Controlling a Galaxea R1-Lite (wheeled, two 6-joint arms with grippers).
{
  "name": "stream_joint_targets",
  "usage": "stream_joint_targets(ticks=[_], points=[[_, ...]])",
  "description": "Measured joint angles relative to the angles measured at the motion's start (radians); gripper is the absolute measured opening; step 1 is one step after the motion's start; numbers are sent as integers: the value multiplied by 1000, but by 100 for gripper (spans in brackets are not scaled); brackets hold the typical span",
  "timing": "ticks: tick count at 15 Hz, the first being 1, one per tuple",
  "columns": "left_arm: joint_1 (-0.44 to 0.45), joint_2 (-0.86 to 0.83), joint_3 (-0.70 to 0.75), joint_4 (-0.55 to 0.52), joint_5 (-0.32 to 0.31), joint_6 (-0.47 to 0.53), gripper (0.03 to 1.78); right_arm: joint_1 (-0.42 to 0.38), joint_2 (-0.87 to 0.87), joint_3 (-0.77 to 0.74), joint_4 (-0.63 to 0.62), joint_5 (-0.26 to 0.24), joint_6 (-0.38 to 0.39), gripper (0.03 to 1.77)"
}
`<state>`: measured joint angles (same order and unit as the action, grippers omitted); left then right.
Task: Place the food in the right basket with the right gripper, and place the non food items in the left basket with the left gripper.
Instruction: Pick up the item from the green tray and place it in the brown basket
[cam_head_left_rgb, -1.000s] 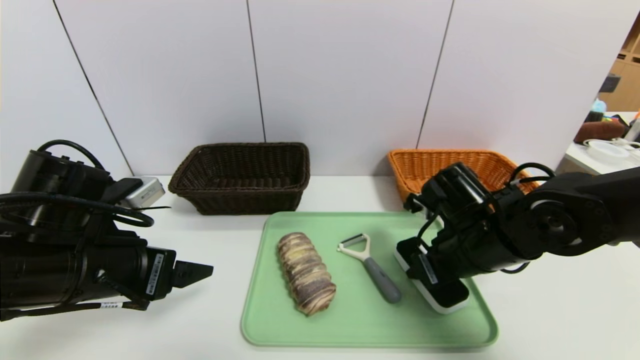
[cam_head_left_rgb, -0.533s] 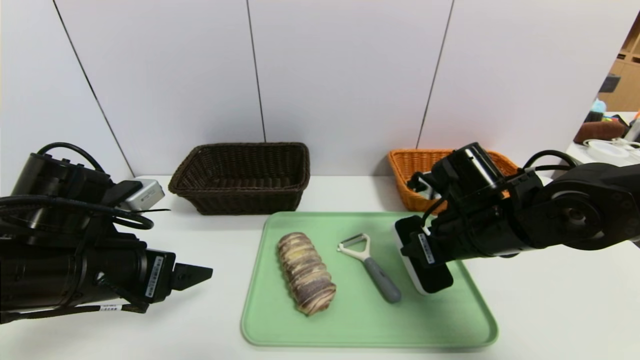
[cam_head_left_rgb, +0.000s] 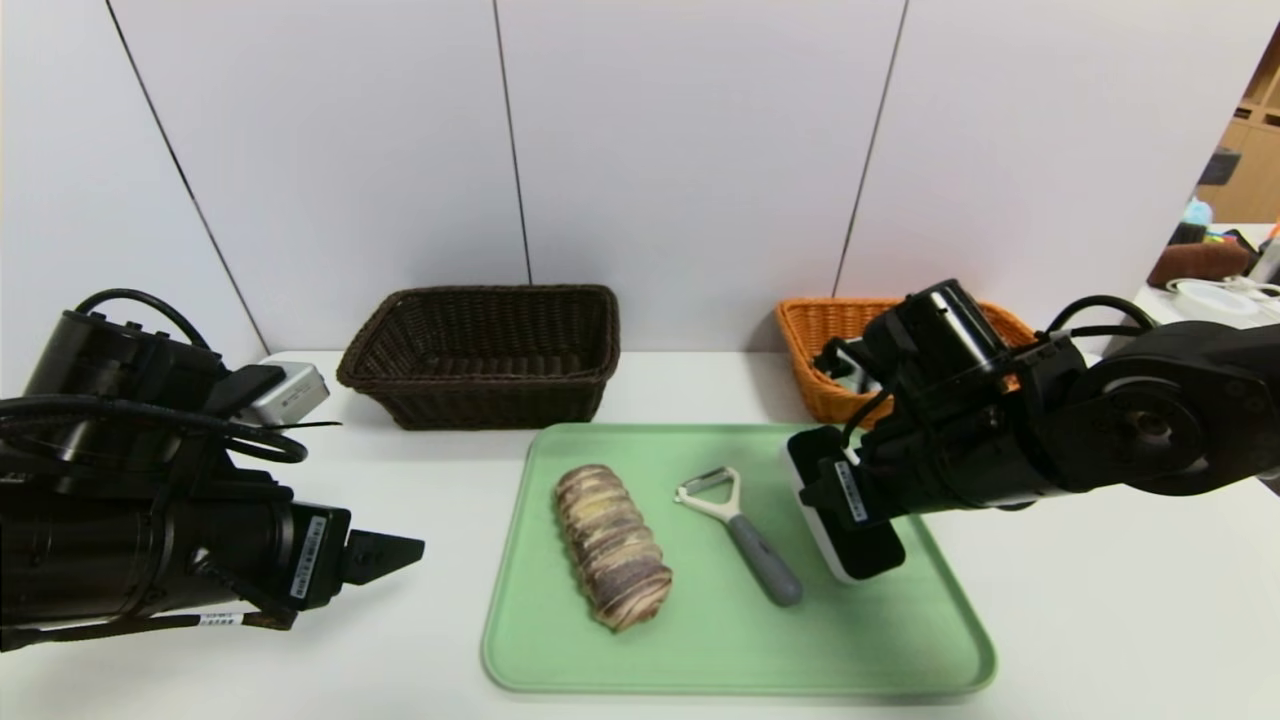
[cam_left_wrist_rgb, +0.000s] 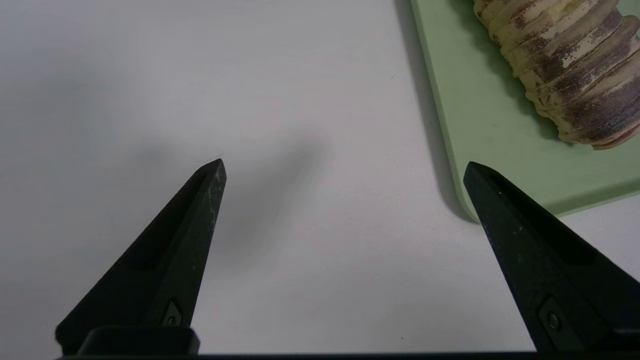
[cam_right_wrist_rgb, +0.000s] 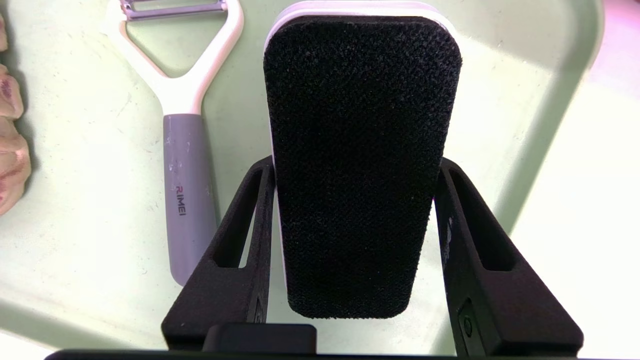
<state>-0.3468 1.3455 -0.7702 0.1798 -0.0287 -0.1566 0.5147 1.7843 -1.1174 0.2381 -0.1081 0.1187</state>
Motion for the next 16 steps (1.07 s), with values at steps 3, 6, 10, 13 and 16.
stream_joint_targets(ticks=[3, 6, 10, 13, 16], points=[[0, 0, 0, 0, 0, 0, 169, -1, -16, -7, -1, 1, 9, 92], [0, 0, 0, 0, 0, 0, 169, 0, -35, -17, -3, 1, 11, 92], [0, 0, 5, -1, 0, 0, 169, 0, -52, -26, -59, 1, 12, 92], [0, 0, 6, -1, 0, 0, 169, 12, -56, -35, -165, 5, 13, 92], [0, 1, 5, -2, -1, 0, 169, 33, -42, -89, -270, 44, 13, 92]])
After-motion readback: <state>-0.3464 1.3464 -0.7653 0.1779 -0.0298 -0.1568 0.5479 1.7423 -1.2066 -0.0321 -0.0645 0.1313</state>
